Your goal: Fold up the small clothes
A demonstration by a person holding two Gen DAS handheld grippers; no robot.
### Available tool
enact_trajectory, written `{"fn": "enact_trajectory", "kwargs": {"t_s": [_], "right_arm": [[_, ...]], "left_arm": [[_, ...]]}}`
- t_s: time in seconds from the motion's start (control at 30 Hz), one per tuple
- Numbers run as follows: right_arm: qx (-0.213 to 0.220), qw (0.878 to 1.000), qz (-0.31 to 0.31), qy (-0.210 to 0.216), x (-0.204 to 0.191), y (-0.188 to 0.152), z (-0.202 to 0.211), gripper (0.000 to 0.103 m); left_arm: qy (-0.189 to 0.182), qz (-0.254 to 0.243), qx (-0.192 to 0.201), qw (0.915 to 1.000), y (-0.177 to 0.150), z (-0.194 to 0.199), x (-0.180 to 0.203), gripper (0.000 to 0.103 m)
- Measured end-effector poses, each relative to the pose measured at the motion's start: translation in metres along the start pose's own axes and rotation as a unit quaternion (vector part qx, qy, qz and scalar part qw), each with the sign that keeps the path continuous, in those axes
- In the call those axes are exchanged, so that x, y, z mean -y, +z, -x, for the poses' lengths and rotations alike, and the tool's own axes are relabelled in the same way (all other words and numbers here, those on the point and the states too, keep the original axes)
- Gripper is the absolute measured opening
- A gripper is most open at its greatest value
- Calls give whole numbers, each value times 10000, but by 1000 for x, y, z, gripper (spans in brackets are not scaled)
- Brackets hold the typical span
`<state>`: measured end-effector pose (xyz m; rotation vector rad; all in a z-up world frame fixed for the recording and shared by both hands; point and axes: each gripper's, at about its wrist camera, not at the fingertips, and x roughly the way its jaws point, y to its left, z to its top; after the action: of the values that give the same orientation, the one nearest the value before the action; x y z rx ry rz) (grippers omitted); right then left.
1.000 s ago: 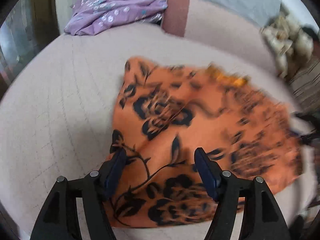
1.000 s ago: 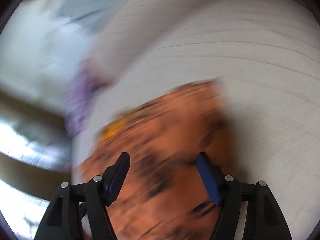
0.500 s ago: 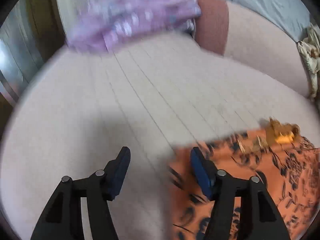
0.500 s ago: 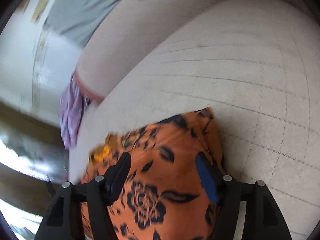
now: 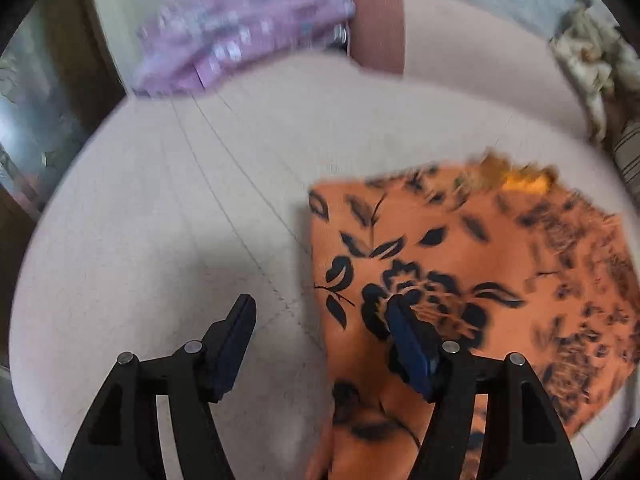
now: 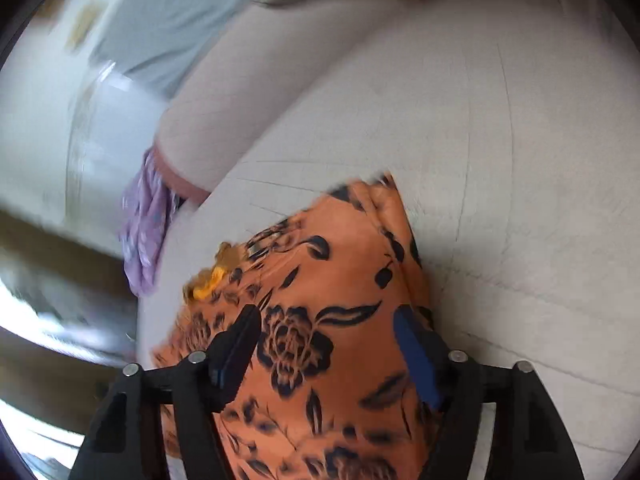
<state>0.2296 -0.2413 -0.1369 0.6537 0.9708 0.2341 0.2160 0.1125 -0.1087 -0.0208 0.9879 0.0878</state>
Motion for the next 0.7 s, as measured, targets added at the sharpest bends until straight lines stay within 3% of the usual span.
{"fn": "enact_trajectory", "kwargs": {"t_s": [0.07, 0.13, 0.2, 0.27, 0.37, 0.47, 0.5, 0.53, 0.6, 0.67, 0.7], "right_arm": [[-219, 9983, 278, 469, -18, -23, 15, 83], [-434, 9961, 570, 509, -32, -51, 25, 83], [-485, 9945, 721, 587, -36, -83, 39, 83], [-543, 9933, 771, 671, -48, -122, 41, 83], [-597, 9927, 813, 655, -39, -144, 52, 83], [-680, 9928, 725, 668, -32, -153, 52, 83], [-647, 9928, 764, 661, -36, -153, 49, 83], [-614, 9928, 797, 650, -39, -150, 47, 83], [-555, 9933, 876, 512, -44, -151, 50, 83], [-541, 9937, 863, 466, -44, -151, 55, 83], [-521, 9940, 867, 420, -43, -150, 59, 83]], "left_arm": [[-296, -63, 256, 9992, -13, 32, -1, 69], [-750, 112, 222, 9969, -33, 57, -15, 70], [-1289, 581, 1, 9900, -57, 65, -29, 71], [-1806, 1164, -171, 9765, -84, 72, -42, 71], [-2058, 1588, -418, 9647, -114, 65, -39, 70], [-2187, 1915, -518, 9554, -116, 50, -36, 66], [-2052, 2011, -633, 9557, -113, 38, -33, 55], [-1818, 2005, -775, 9595, -112, 32, -34, 21], [-1674, 2009, -827, 9616, -105, 34, -37, 15], [-1256, 1443, -328, 9810, -95, 60, -27, 15], [-1125, 1276, -219, 9852, -94, 65, -23, 15]]}}
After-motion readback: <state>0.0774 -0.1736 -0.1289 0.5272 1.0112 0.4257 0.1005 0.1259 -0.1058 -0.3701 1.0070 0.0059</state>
